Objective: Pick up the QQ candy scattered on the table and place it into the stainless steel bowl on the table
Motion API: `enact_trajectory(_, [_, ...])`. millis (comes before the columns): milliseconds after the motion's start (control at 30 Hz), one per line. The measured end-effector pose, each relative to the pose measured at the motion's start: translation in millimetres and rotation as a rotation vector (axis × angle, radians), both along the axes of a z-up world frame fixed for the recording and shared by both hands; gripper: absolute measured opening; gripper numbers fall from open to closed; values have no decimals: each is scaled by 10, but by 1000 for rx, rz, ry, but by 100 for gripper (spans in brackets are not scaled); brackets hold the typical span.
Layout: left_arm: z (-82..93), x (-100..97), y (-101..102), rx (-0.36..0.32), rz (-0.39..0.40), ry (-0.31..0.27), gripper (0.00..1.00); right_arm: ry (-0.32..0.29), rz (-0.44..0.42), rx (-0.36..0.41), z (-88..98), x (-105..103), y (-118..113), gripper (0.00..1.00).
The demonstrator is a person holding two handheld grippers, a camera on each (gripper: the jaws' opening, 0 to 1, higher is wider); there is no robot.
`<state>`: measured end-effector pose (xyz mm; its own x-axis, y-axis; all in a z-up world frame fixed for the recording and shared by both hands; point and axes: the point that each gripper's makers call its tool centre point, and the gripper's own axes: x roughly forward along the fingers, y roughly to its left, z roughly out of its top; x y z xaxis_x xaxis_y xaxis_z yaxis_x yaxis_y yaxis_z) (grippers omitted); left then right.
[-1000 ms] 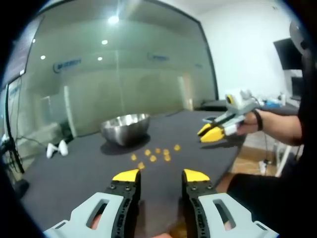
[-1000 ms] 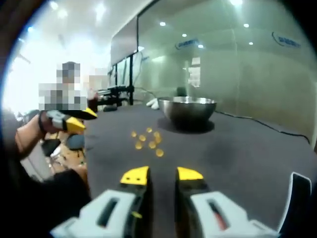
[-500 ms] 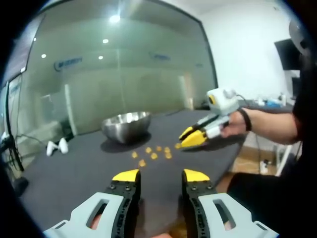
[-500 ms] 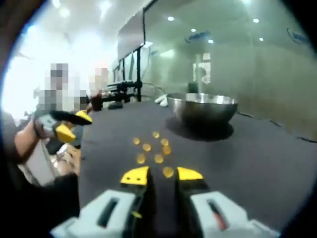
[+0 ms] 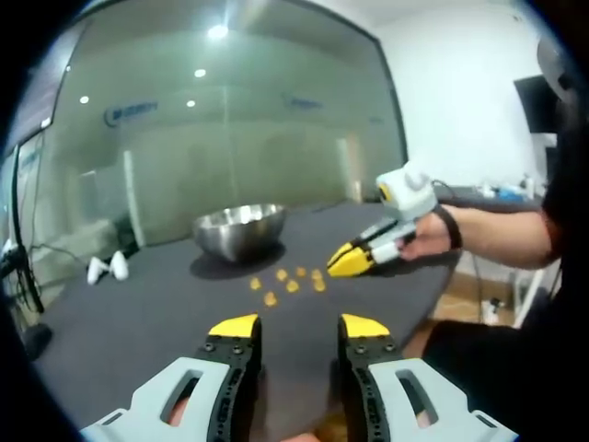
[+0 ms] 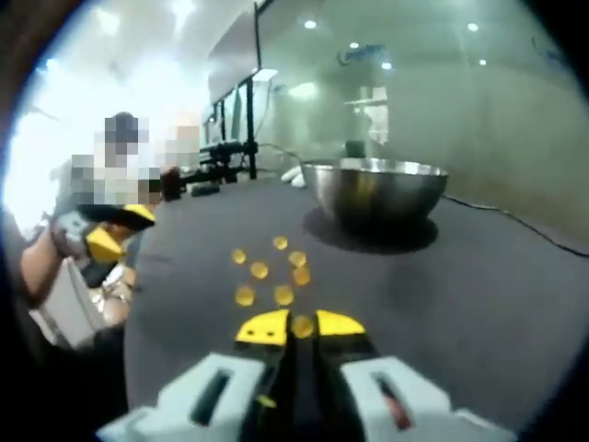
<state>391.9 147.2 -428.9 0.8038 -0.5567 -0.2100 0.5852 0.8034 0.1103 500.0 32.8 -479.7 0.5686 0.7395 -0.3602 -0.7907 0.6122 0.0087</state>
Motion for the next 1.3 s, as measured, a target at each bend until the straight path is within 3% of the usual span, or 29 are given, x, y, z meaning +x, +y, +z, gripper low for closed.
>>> enact_trajectory(467, [-11, -8, 25, -6, -1, -1, 35, -19, 9, -4, 34, -28, 14, 10])
enact_trajectory(700, [-12, -31, 9, -7, -9, -2, 35, -106, -33, 47, 430, 70, -11, 10])
enact_trajectory(800, [-1, -33, 9, -12, -10, -4, 35, -132, -113, 97, 655, 244, -56, 10])
enact_trajectory(833, [0, -34, 10, -11, -10, -5, 35, -172, -139, 78, 745, 427, -78, 10])
enact_trajectory(900, [-10, -36, 11, -9, -11, -2, 35, -237, -154, 98, 943, 548, -37, 10])
enact_trajectory(1033, [-14, -46, 4, -7, -11, -1, 35, -230, -188, 118, 1119, 855, 28, 10])
enact_trajectory(1133, [-6, -50, -5, -16, -7, 0, 35, -217, -177, 150, 1253, 966, 169, 10])
enact_trajectory(1300, [-5, -44, -30, -18, -11, 2, 35, -241, -173, 98, 1287, 1174, 351, 10])
